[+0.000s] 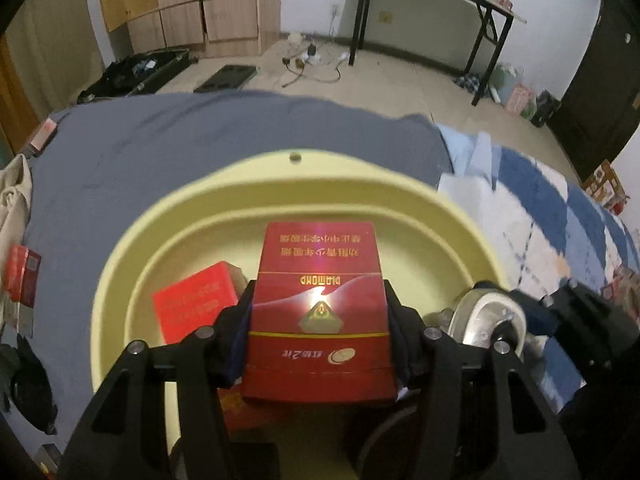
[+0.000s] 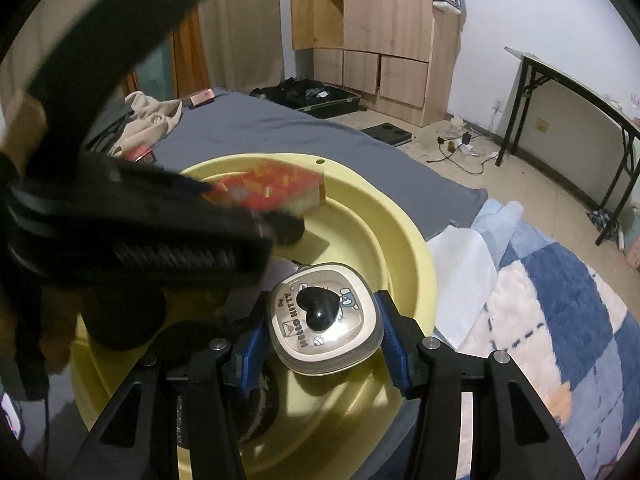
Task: Organize rigid objects
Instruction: 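Carry the Diamond box and silver tin into the basin and release both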
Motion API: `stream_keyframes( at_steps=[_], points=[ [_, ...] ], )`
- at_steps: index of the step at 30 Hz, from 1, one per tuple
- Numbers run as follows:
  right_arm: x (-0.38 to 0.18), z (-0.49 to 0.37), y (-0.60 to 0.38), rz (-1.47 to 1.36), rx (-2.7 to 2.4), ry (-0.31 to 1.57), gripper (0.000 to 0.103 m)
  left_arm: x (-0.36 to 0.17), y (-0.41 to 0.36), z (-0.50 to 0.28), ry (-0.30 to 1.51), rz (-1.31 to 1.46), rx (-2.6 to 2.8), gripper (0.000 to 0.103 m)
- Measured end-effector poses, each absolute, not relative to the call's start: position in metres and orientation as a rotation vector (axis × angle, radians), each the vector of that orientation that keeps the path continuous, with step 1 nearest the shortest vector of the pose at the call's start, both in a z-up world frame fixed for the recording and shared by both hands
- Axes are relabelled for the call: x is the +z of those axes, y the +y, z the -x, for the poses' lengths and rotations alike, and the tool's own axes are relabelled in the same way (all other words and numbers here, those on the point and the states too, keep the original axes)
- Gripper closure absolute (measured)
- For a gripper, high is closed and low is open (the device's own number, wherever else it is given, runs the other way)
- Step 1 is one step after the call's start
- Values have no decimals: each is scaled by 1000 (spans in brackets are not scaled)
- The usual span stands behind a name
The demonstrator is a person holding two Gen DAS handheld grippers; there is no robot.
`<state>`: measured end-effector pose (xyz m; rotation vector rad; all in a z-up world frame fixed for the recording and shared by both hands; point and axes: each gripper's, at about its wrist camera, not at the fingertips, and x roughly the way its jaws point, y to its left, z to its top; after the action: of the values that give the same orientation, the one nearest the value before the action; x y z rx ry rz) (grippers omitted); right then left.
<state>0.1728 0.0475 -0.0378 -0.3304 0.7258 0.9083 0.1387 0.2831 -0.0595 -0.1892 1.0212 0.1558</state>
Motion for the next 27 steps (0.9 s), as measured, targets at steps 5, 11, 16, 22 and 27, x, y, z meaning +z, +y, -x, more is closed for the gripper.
stream_keyframes(
  at_steps=[5, 11, 16, 22, 27],
  points=[
    [-41, -162, 46, 361, 943, 725, 54, -60, 290, -137, 1008, 249, 157, 45],
    [-42, -166, 45, 318, 949, 756, 40, -36, 290, -135, 943, 334, 132, 9],
    [-9, -153, 15, 189, 965, 672, 1, 14, 266, -128, 847, 289, 120, 0],
    [28, -123, -82, 63, 815, 639, 1, 54, 184, -101, 798, 261, -36, 0],
    [38, -83, -183, 84, 685, 616, 0, 58, 111, -77, 849, 151, -157, 0]
  ],
)
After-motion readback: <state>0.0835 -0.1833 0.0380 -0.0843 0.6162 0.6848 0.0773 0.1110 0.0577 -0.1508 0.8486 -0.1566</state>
